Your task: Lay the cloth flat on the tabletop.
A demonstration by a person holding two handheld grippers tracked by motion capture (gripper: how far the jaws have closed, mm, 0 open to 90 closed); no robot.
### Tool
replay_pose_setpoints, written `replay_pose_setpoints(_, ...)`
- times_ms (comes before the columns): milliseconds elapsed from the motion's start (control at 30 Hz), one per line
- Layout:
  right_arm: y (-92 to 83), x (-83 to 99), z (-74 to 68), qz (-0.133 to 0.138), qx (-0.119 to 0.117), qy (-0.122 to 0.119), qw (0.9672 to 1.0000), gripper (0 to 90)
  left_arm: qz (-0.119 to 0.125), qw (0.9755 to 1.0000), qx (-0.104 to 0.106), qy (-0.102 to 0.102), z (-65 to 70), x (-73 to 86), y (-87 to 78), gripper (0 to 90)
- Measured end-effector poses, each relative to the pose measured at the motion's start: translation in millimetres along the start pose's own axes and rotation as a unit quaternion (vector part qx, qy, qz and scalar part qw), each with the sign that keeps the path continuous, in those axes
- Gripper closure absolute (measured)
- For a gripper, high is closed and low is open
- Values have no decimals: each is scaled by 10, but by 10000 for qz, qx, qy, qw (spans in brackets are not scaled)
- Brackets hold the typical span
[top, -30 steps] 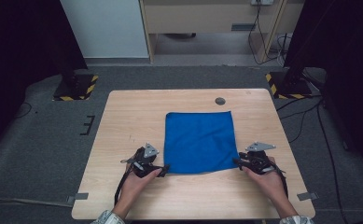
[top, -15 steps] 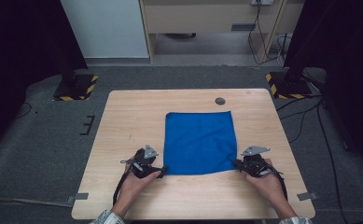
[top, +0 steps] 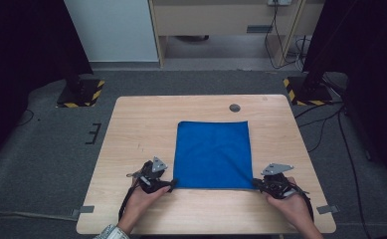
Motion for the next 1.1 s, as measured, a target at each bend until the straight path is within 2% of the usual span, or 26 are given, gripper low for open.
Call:
replay_pose_setpoints(100,-19,15,-15,-3,-34,28,10000,860,3,10000,18,13,16,22,-25,238)
replay_pose_setpoints(167,-20,20,-32,12,-91,7,10000,806,4,10000,22,15,17,31,-35,241)
replay_pose_setpoints(267,-33,-15,-18,148,10,52,9999,584,21,10000,13,21,13,26,-23,227)
replay_pose_setpoints(367,-36,-54,-7,349,86,73,9993,407,54,9999,118,-29,-19,-1,-30,141)
replay_pose_setpoints(467,-5,-93,19,470,100,108,9988,313,257,9994,160,-150,-68,-54,-59,96)
replay_pose_setpoints(500,-5,-93,19,470,100,108,9988,313,257,9994,160,-150,-68,-54,-59,85)
replay_pose_setpoints(533,51,-119,47,479,89,132,9987,259,306,9992,174,-213,-85,-66,-65,76)
replay_pose_setpoints(633,113,-164,61,504,88,125,9986,210,422,9983,241,-311,-118,-76,-71,47)
replay_pose_setpoints(767,179,-251,62,489,81,101,9987,170,454,9978,71,-481,-174,-84,-66,38)
replay_pose_setpoints(833,189,-270,63,507,73,90,9986,167,473,9975,66,-525,-186,-82,-69,39)
replay_pose_setpoints(933,236,-331,58,545,-17,90,9985,125,579,9963,107,-628,-231,-81,-102,48)
replay_pose_setpoints(1100,289,-451,-35,601,-183,-79,9980,102,703,9947,126,-735,-300,-96,-142,49)
Point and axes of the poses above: each handheld gripper's, and its own axes: y roughly forward along the jaws, x roughly out of its underside, z roughly to its right, the point moved 4 cm from there along y, roughly forward along the jaws, and after that the axes turned 8 degrees about -x, right-handed, at the moved point
